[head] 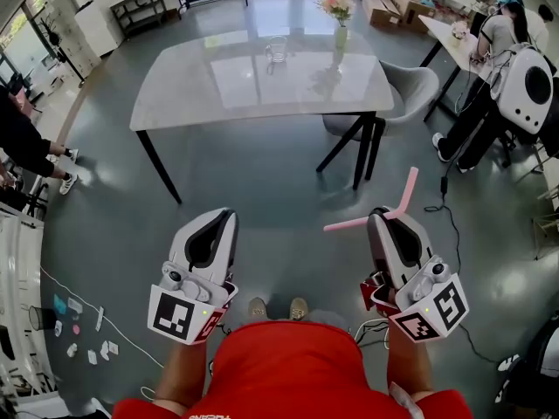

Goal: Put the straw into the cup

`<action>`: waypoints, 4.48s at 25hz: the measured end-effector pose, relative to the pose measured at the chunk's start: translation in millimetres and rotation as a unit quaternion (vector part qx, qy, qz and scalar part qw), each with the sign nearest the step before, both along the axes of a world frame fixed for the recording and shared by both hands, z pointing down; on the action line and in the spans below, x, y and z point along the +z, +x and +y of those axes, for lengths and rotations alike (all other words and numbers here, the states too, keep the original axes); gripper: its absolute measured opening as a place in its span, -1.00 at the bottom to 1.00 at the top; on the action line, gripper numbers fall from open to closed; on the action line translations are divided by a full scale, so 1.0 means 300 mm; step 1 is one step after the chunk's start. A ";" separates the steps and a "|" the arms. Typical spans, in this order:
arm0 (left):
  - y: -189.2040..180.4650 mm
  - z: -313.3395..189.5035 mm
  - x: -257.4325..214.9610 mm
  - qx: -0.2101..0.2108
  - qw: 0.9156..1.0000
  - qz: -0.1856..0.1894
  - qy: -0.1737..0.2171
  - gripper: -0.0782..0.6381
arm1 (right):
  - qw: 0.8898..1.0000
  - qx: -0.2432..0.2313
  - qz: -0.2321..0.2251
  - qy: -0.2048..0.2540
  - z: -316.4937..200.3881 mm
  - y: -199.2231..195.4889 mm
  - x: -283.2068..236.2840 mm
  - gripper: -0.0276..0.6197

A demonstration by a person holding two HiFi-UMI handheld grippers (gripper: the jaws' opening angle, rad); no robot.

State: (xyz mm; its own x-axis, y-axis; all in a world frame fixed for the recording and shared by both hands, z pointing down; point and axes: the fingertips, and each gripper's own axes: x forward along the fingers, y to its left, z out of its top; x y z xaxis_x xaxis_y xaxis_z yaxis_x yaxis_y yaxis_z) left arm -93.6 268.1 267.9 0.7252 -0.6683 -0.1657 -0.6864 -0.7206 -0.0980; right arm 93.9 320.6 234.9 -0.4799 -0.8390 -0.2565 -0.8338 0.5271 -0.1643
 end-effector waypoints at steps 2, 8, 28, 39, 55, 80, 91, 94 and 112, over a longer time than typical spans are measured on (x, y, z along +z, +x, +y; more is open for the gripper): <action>0.014 -0.006 -0.001 -0.007 1.000 0.000 0.000 -0.77 | 1.000 -0.007 0.000 0.001 -0.010 0.014 0.001 -0.87; 0.049 -0.039 0.016 -0.025 1.000 -0.002 -0.005 -0.77 | 1.000 -0.024 0.000 -0.001 -0.049 0.043 0.021 -0.87; 0.041 -0.537 0.026 -0.025 1.000 0.002 0.012 -0.77 | 1.000 -0.023 0.002 0.003 -0.534 0.017 0.032 -0.87; -0.039 -1.007 0.012 -0.001 1.000 0.004 0.014 -0.77 | 1.000 -0.002 0.007 -0.004 -0.978 -0.092 0.010 -0.87; -0.089 -1.354 0.021 0.016 1.000 0.019 -0.001 -0.77 | 0.999 0.014 0.029 -0.013 -1.328 -0.146 -0.009 -0.87; 0.153 -2.035 0.053 -0.080 0.997 -0.009 -0.016 -0.77 | 0.997 -0.068 0.025 -0.010 -2.142 0.133 0.030 -0.87; 0.246 -2.290 0.137 -0.079 0.996 -0.027 -0.043 -0.77 | 0.996 -0.061 0.058 -0.033 -2.513 0.149 0.145 -0.87; 0.255 -2.347 0.179 -0.073 0.996 -0.027 -0.052 -0.77 | 0.996 -0.040 0.072 -0.047 -2.611 0.153 0.223 -0.87; 0.269 -2.487 0.338 -0.057 0.993 -0.034 -0.097 -0.77 | 0.975 0.001 0.130 -0.182 -2.907 0.129 0.706 -0.87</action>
State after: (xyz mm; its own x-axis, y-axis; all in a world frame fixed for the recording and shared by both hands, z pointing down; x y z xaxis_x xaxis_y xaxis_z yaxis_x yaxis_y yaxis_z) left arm -12.9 -477.9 369.2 0.6477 -0.7616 0.0197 -0.7615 -0.6480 -0.0140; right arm 132.7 -551.5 446.6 -0.4870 -0.8531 0.1874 -0.8732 0.4714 -0.1234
